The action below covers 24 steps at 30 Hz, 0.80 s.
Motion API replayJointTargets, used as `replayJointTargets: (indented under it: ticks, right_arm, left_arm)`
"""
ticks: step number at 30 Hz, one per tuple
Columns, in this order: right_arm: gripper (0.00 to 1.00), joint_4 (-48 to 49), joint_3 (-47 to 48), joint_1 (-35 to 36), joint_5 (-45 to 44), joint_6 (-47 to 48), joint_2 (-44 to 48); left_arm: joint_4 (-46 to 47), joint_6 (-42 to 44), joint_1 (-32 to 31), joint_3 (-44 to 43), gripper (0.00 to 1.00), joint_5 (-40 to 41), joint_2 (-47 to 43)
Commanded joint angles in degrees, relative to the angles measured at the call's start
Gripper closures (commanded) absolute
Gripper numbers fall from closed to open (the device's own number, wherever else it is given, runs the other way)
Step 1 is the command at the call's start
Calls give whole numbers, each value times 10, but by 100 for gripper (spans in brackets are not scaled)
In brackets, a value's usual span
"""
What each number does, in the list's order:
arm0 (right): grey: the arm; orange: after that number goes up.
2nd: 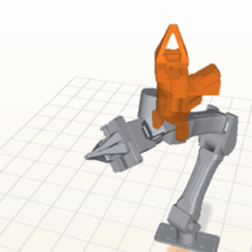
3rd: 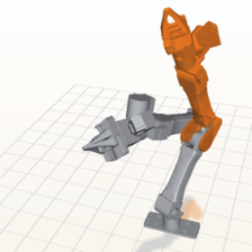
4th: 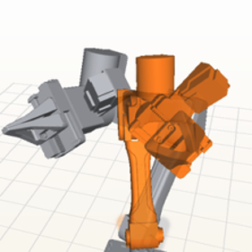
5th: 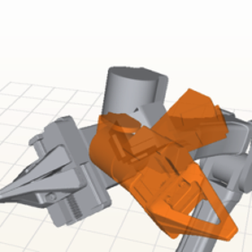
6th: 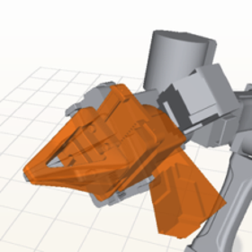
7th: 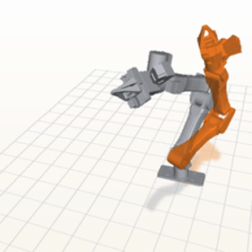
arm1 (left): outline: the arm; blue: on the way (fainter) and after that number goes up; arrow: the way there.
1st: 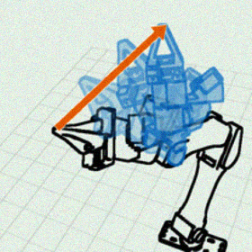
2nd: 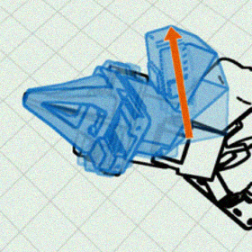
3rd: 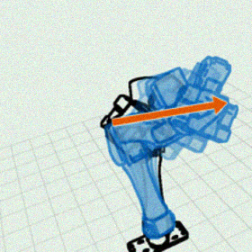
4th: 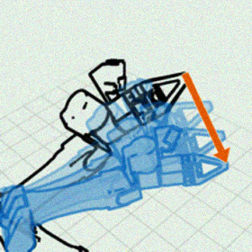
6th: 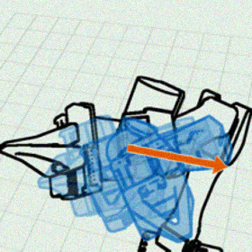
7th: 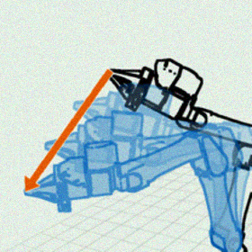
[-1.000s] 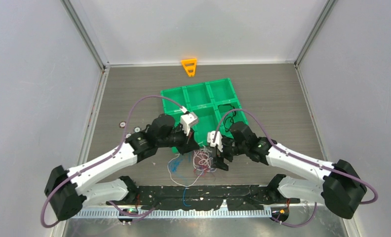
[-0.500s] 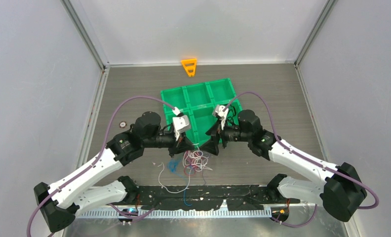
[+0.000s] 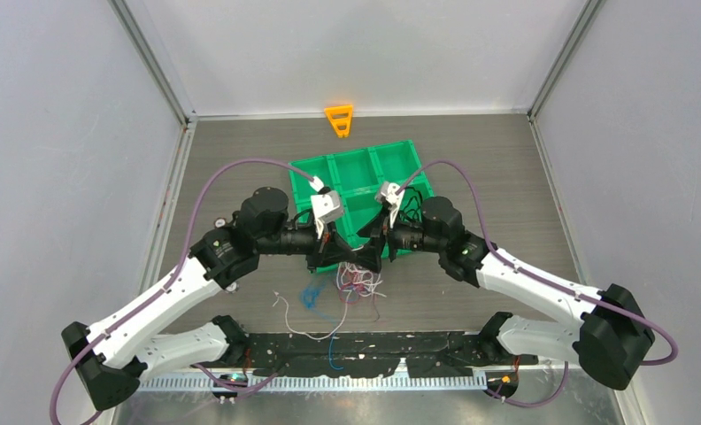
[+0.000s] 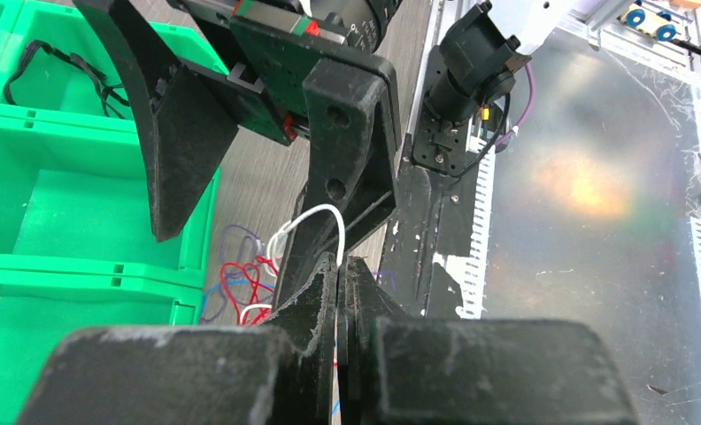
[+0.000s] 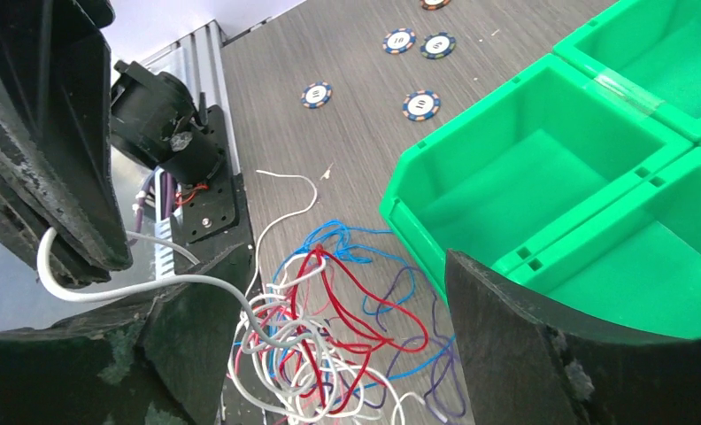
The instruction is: Untangle the cables
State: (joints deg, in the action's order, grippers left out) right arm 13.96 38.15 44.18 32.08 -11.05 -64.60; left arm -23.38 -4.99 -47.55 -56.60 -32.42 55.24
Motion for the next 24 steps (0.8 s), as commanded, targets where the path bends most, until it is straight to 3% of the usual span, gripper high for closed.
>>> replayJointTargets:
  ticks: [1, 3, 6, 13, 17, 21, 24]
  right_arm:
    - [20, 6, -1, 3, -52, 21, 40]
    - [35, 0, -13, 3, -96, 22, 40]
    - [44, -6, -15, 3, -87, 28, 4]
    - [40, -104, -15, 4, -32, 106, -35]
    - [44, -121, -33, 4, -8, 139, -29]
    - [49, -144, -52, 0, -24, 179, -25]
    - [50, -143, -51, -3, -31, 183, -29]
  left_arm:
    - [43, -21, 0, -11, 100, -40, -6]
    - [50, -22, -16, -16, 100, -56, -10]
    - [53, -32, -22, -51, 100, -73, -4]
    - [-18, 26, -11, -247, 100, -89, 26]
    - [-17, 11, 7, -319, 100, -69, 44]
    - [22, -58, 66, -402, 100, -58, 77]
    - [7, -48, 85, -504, 100, -51, 107]
